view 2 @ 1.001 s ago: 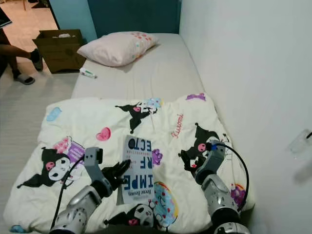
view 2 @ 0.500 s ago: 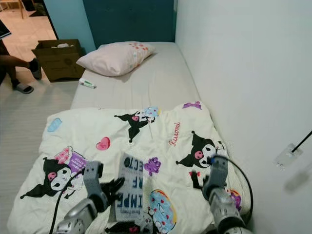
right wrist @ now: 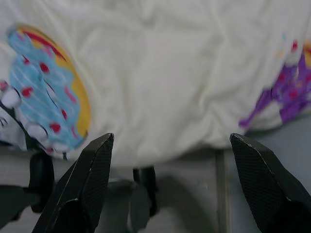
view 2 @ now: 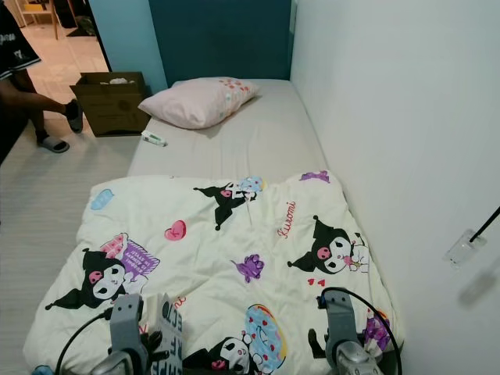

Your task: Clean up the room

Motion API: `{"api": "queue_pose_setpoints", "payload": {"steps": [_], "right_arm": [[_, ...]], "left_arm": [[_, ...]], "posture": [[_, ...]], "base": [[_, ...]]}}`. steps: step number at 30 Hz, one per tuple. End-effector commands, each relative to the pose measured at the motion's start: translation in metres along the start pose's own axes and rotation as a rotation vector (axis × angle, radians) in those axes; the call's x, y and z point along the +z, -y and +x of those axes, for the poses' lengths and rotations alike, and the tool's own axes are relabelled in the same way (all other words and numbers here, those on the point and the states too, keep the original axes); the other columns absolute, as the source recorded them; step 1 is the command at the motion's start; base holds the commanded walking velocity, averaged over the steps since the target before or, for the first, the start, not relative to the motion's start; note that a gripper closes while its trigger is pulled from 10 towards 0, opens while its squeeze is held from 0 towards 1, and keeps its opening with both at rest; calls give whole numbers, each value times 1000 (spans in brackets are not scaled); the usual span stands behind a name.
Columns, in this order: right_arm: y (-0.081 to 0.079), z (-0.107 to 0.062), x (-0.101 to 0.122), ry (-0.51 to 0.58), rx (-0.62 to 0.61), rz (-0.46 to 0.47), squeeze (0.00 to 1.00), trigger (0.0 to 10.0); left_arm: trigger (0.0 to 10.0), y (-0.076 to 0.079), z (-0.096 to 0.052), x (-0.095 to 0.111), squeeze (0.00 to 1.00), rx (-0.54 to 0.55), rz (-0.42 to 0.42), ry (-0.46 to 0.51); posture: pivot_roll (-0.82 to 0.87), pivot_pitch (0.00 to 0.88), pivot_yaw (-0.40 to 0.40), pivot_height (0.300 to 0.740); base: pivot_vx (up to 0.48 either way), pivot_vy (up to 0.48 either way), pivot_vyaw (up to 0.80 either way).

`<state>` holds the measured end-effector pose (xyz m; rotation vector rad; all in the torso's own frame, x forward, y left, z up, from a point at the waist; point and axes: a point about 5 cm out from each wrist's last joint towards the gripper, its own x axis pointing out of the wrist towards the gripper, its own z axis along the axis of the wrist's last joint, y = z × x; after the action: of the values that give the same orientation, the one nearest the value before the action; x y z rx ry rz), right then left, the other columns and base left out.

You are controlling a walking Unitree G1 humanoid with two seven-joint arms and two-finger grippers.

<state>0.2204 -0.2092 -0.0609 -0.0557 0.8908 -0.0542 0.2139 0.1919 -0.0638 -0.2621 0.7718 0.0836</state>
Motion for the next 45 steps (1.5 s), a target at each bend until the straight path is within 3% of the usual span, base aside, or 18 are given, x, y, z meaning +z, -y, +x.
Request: {"api": "queue_pose_setpoints", "payload": {"steps": [1, 5, 9, 16, 22, 26, 33, 37, 42, 45], "right_arm": [[2, -1, -12, -50, -22, 49, 0, 10000], [4, -3, -22, -84, -44, 84, 0, 10000], [5, -6, -36, -118, -72, 149, 0, 10000], [8, -9, -48, -158, -84, 131, 0, 10000], [14, -12, -55, -174, -91, 132, 0, 10000], [22, -14, -59, -203, -119, 73, 0, 10000], [24, -15, -64, -222, -130, 47, 0, 10000], [23, -16, -66, -213, -129, 65, 0, 10000], [24, -15, -61, -204, -119, 34, 0, 10000], [25, -15, -61, -205, -120, 30, 0, 10000]], "left_arm": [[10000, -4, -6, -25, 0, 41, -21, -90], [10000, -7, -10, -38, 0, 64, -30, -132], [10000, -10, -15, -51, 0, 55, 13, -175], [10000, -16, -20, -61, 0, 56, 63, -216], [10000, -16, -21, -63, 0, 51, 56, -219], [10000, -12, -18, -58, 0, 48, 52, -210], [10000, -7, -17, -59, 0, 40, 53, -210], [10000, -4, -17, -61, 0, 15, 107, -231], [10000, -3, -12, -49, 0, 14, 86, -191], [10000, -2, -14, -54, 0, 11, 89, -204]], "posture": [[-48, 8, -28, 740], [-46, 5, -24, 740], [-36, 2, -25, 740], [-27, 2, -25, 740], [-19, 0, -35, 740], [-15, 0, -52, 740], [-16, 0, -46, 740], [-23, 0, -42, 740], [-3, 0, -48, 740], [-4, 0, -47, 740]], "base": [[0, 0, 0], [0, 0, 0], [0, 0, 0], [0, 0, 0], [0, 0, 0], [0, 0, 0], [0, 0, 0], [0, 0, 0], [0, 0, 0], [0, 0, 0]]}}
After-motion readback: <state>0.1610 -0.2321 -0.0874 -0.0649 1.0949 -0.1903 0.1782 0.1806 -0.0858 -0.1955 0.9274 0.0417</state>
